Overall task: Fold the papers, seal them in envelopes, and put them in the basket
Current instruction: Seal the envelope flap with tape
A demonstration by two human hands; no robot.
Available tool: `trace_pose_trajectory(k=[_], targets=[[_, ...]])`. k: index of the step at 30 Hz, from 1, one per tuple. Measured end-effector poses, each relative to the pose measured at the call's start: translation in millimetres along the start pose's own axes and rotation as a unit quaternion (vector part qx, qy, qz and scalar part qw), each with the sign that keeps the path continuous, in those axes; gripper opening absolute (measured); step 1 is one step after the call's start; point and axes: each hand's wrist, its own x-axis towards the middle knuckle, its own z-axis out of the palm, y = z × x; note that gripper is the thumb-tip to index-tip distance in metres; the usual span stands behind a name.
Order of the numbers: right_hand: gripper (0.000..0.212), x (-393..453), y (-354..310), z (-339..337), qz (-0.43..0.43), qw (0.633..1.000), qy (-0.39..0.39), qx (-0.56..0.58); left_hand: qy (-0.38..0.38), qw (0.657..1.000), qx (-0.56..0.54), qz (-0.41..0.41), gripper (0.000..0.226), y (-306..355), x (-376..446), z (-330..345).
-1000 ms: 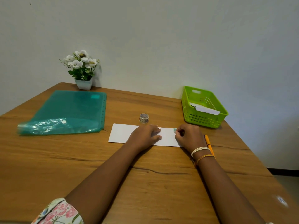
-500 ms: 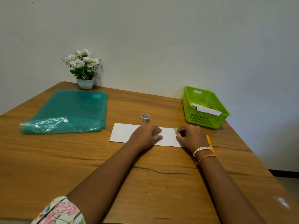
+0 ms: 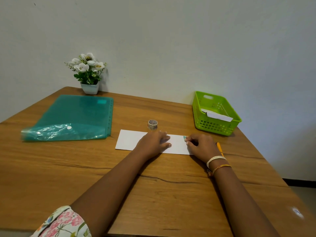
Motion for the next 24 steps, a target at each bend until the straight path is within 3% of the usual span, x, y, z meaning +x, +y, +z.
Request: trace_pose_trajectory(k=[4, 11, 16, 24], targets=[[0.017, -2.7, 2.1, 0.8, 0.016, 0.999, 0.017, 0.047, -0.001, 1.000, -0.005, -0.004, 0.055, 1.0, -0.2, -0.4], [0.027, -4.7, -0.4, -5.7, 0.014, 0.999, -0.010, -0.043, -0.004, 1.000, -0.002, -0.003, 0.054, 0.9, 1.9, -0.8], [0.031, -8.3, 0.8, -5.1, 0.015, 0.999, 0.037, 0.004, -0.002, 1.000, 0.002, 0.004, 0.053, 0.7, -0.3, 0.2], [0.043, -9.1, -10.5, 6.5, -0.033, 0.991, -0.082, -0.103, 0.001, 1.000, 0.014, 0.003, 0.055, 0.6, -0.1, 1.4]])
